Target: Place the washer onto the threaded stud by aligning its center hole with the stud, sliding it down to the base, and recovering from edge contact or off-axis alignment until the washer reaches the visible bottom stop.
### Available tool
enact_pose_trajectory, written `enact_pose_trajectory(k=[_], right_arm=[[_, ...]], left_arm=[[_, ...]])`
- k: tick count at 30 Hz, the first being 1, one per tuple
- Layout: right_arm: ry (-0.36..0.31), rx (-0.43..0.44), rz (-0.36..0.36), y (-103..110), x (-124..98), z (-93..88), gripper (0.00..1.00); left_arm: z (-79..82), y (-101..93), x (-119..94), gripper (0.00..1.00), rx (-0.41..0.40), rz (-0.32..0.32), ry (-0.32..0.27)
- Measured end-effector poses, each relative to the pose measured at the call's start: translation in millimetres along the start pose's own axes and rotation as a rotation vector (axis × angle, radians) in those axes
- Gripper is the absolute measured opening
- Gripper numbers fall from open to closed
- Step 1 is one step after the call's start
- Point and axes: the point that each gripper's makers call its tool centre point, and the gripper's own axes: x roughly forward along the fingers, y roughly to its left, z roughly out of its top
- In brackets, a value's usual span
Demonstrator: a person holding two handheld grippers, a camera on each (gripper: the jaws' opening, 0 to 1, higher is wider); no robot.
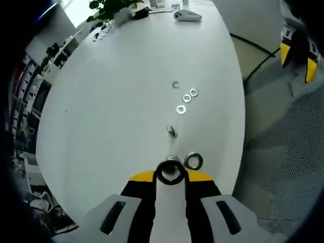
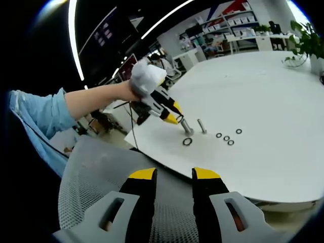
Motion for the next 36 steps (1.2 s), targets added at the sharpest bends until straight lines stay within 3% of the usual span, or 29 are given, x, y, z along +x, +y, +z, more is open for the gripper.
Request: enact_pose_trajectory(k=[7,36], right_arm=[[-0.001,-0.001,0.001,0,0,0.1,0.3],[0.004,-0.007,0.008,1,0,0.0,0.3]], left_arm=[[-2.5,3.1,7,0.19,0.031,0.009,0.034],[-12.1,-3.3,55,0.19,0.012,-0.053,0.126]])
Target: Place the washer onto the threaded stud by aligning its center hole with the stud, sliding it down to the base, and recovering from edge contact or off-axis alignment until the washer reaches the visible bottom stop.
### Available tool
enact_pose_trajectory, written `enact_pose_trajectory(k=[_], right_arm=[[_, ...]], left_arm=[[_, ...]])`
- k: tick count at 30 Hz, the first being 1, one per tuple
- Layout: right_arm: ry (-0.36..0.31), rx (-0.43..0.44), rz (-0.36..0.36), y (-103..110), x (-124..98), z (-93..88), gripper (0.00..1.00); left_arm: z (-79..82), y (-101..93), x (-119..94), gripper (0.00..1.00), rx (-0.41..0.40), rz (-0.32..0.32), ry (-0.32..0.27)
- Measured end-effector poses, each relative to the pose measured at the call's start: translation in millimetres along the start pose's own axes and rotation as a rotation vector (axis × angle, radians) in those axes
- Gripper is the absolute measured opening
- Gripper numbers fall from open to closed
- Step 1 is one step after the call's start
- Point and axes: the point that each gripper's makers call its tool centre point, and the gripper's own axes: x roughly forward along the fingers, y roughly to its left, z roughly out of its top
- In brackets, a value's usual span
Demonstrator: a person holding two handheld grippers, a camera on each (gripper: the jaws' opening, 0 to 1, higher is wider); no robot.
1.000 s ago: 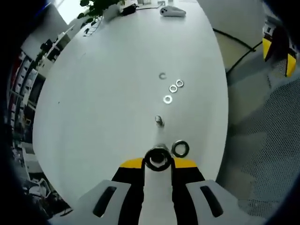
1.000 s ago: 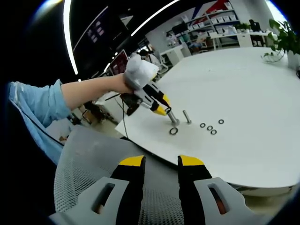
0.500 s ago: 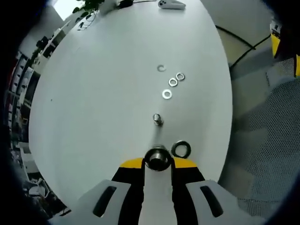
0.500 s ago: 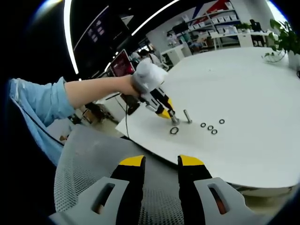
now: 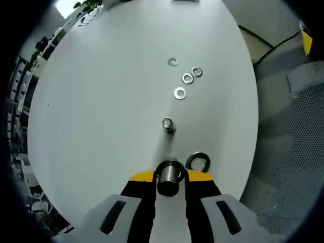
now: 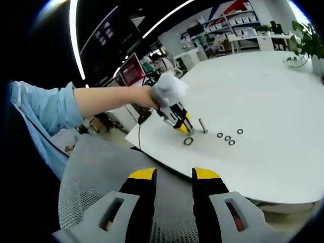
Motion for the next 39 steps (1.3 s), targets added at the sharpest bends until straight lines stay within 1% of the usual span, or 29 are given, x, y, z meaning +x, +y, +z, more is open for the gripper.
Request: enact_pose_trajectory(k=[4,10,11,12,15,16,18,21,23,25,28,32,34,39], right_arm=[[0.002,-0.009,0.001,0,0,0.0,0.3],[-0.004,-0.021,-0.006,-1,0,1.3,0.3],[-0.001,-0.022,-0.004,-1,0,0.8,0.3],[0.003,-0.021,-0.003,-1,0,0.1,0.3],[0.007,-0.018,-0.001,-1,1,-0.8,0.3],[0.008,-0.022,0.003,0,1,-1.0,0.3],[0.012,-0.024,0.004,0,1,-1.6,0.31],[0.008,-0.023,0.005,0,1,-1.1,0.31],[0.011,-0.024,0.007,1,1,-1.5,0.31],[0.01,-0.023,0.006,1,1,-1.3,0.31],[0.01,-0.023,0.007,1,1,-1.5,0.31],[0.01,-0.023,0.006,0,1,-1.3,0.31],[0.008,-0.023,0.005,0,2,-1.0,0.31],[0.003,-0.027,0.01,2,2,-0.4,0.31]], left_arm=[[-2.1,-0.8,6,0.19,0.0,-0.005,0.012],[-0.8,-0.5,5,0.2,-0.009,-0.011,0.013],[-1.3,-2.1,5,0.2,-0.017,-0.026,0.01],[-2.9,-1.3,5,0.2,-0.023,-0.025,0.019],[-1.0,-1.3,2,0.2,-0.029,-0.024,-0.008],[-1.6,-2.2,1,0.2,-0.019,-0.025,-0.003],[3.0,-2.5,-3,0.18,-0.043,-0.016,-0.038],[1.9,-3.6,-9,0.19,-0.04,-0.01,-0.042],[2.3,-3.4,-13,0.21,-0.04,0.0,-0.053],[2.5,-4.5,-19,0.21,-0.045,0.008,-0.065],[4.4,-5.6,-30,0.23,-0.059,0.034,-0.101],[0.7,-9.9,-46,0.24,-0.073,0.057,-0.127],[-1.8,-12.7,-55,0.24,-0.086,0.073,-0.147],[-15.6,-23.6,-78,0.24,-0.123,0.118,-0.179]])
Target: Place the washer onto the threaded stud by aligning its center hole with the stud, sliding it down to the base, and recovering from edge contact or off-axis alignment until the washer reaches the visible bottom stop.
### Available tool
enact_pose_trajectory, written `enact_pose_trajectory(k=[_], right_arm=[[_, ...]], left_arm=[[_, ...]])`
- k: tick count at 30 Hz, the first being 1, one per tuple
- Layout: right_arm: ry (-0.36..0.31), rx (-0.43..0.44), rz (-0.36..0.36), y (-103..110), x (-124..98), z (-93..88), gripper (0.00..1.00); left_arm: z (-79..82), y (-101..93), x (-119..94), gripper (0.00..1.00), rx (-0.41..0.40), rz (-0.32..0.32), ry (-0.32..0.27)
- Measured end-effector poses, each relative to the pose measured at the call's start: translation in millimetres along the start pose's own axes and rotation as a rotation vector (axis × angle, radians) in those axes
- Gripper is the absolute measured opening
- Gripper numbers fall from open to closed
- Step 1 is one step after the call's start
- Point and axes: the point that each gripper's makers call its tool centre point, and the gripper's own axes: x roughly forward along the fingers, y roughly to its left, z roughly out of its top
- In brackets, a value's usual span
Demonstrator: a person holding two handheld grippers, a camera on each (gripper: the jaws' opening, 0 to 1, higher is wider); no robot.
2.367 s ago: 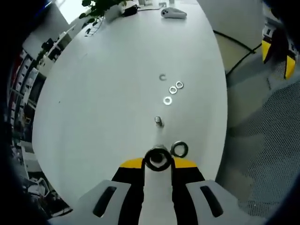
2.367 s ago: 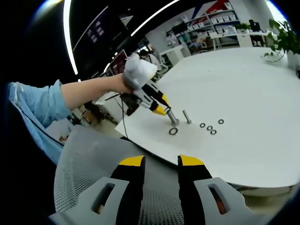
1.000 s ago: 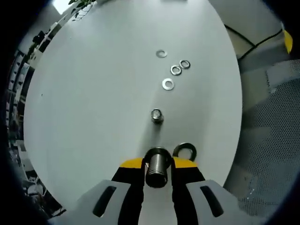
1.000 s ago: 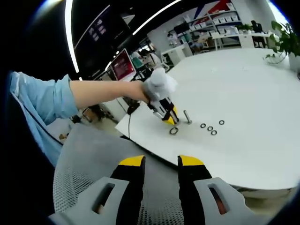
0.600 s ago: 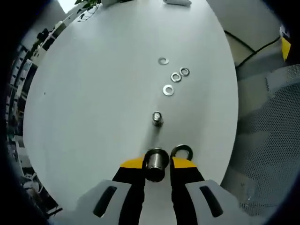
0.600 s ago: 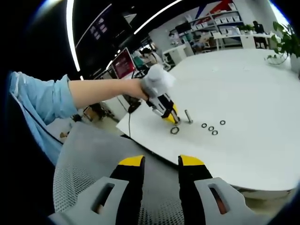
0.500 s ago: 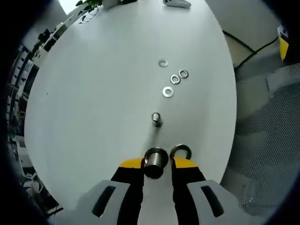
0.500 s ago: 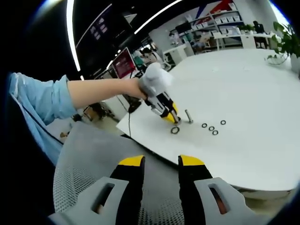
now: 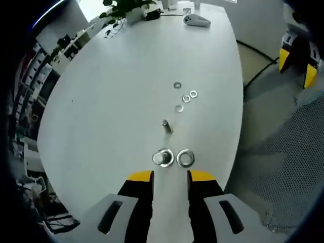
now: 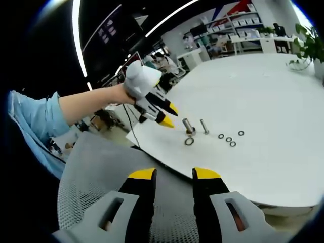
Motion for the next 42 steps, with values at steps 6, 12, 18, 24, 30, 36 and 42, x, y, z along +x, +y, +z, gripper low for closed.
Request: enact_pose_trajectory(k=[6,12,18,24,30,36,42], right_arm=[[0.006,-0.022,0.021,4,1,-0.2,0.3],[0.028,-0.044,0.042,8,2,-2.3,0.3],[0.017,-0.045,0.027,6,1,-0.4,0.29],[0.019,-0.04,0.031,6,0,-1.4,0.29],[0.016,-0.031,0.032,6,0,-1.6,0.29],[0.025,-0.027,0.054,9,0,-3.5,0.29],[0.015,-0.009,0.045,8,-1,-2.5,0.29]], left_arm=[[-24.4,-22.7,-30,0.25,-0.066,0.039,-0.03],[-55.7,-38.3,-56,0.25,-0.136,0.075,-0.041],[-82.0,-45.4,-77,0.25,-0.211,0.114,-0.043],[-86.8,-43.9,-82,0.25,-0.19,0.112,-0.017],[-61.4,-33.5,-69,0.25,-0.166,0.101,-0.047],[-32.7,-40.9,-29,0.25,-0.073,-0.001,-0.051],[-11.7,-40.8,3,0.26,0.008,-0.055,-0.023]])
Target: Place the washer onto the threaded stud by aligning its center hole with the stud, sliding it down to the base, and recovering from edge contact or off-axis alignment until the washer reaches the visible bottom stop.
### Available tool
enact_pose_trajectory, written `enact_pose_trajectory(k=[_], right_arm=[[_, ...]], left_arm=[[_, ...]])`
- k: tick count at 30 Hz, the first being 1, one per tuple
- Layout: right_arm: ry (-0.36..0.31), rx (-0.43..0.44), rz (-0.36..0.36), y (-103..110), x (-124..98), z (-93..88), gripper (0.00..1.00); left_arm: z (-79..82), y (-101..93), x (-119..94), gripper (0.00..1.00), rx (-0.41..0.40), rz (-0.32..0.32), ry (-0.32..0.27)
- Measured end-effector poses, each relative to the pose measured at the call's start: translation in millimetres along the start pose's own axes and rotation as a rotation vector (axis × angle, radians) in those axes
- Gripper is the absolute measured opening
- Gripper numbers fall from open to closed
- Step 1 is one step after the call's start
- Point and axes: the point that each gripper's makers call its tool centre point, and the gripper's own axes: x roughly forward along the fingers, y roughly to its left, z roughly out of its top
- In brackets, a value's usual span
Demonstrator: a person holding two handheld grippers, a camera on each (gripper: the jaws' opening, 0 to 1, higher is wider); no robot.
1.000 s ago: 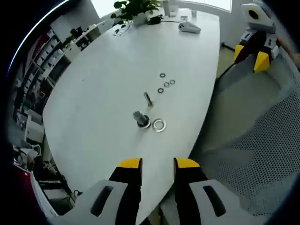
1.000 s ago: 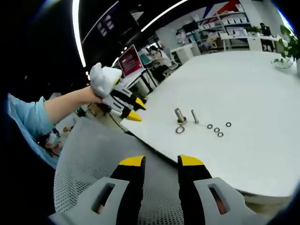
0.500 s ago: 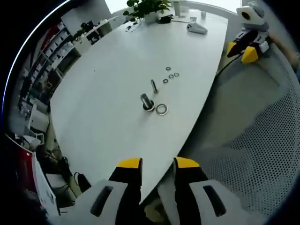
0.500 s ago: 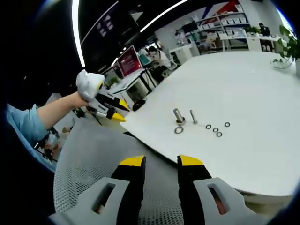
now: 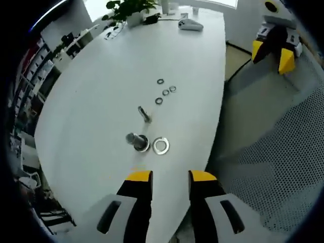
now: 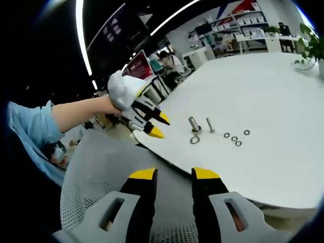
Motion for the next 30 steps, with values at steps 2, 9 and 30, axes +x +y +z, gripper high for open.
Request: enact_pose_trajectory(k=[2,9,30], right_arm=[[0.017,-0.002,0.008,1,1,-2.3,0.29],[0.013,0.003,0.007,2,0,-2.2,0.29],[0.009,0.022,-0.028,-5,0,-2.1,0.29]], left_arm=[[5.3,0.4,10,0.26,0.006,-0.017,0.004],[-1.9,-2.2,49,0.26,0.102,-0.078,0.102],[3.2,9.7,85,0.28,0.137,-0.082,0.13]])
